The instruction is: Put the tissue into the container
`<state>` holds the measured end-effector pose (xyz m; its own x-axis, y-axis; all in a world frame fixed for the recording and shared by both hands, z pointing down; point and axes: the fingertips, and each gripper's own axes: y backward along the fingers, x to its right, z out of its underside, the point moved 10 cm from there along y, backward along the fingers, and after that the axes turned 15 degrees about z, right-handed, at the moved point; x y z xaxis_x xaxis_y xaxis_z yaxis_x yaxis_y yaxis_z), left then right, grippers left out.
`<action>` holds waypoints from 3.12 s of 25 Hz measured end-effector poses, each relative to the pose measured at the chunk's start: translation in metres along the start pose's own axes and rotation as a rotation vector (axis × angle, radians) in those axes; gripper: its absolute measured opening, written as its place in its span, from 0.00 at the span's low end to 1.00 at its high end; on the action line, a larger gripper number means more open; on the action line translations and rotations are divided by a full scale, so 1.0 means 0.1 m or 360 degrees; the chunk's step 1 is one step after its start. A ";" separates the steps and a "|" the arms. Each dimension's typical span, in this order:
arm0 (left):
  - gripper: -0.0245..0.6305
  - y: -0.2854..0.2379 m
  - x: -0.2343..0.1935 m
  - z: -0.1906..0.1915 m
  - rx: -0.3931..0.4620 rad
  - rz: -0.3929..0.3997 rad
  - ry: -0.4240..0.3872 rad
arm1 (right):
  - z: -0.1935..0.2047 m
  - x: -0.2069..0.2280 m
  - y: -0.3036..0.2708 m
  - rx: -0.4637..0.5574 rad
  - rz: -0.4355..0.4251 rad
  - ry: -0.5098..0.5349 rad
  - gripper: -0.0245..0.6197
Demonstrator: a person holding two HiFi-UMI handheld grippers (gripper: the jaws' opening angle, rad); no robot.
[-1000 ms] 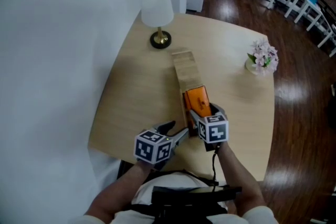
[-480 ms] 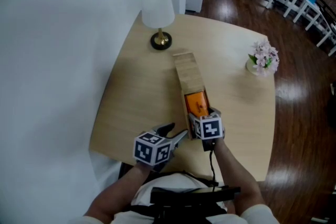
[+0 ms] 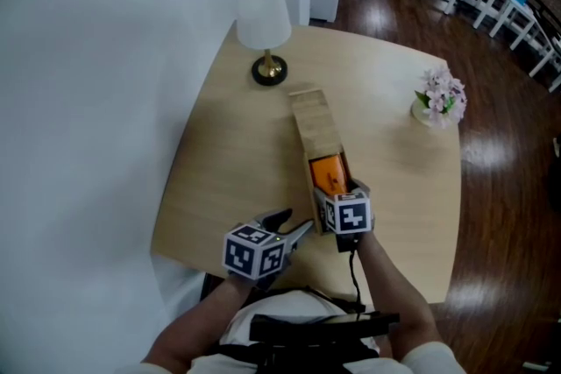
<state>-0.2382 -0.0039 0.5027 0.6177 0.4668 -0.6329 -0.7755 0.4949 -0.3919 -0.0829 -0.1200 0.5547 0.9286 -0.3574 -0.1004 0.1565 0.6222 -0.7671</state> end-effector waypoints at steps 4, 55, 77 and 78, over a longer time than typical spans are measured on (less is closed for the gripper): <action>0.43 0.00 0.00 0.02 -0.0005 0.0000 0.0004 | -0.01 0.02 -0.01 0.0003 -0.0038 -0.0038 0.64; 0.07 -0.31 1.06 -0.08 0.0191 0.0254 -0.0258 | 0.30 1.27 1.80 0.0469 -0.0078 -0.0161 0.09; 0.05 -0.43 1.32 0.19 0.0117 0.0308 -0.0284 | 0.74 1.59 2.18 0.0463 -0.0149 -0.0349 0.04; 0.05 -0.45 1.35 0.20 0.0100 0.0320 -0.0300 | 0.77 1.56 2.19 0.0460 -0.0160 -0.0351 0.04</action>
<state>-0.1177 0.0515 0.4478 0.4700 0.6854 -0.5562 -0.8791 0.4203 -0.2249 0.1223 0.0147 0.4197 0.9491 -0.2873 0.1293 0.3096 0.7739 -0.5525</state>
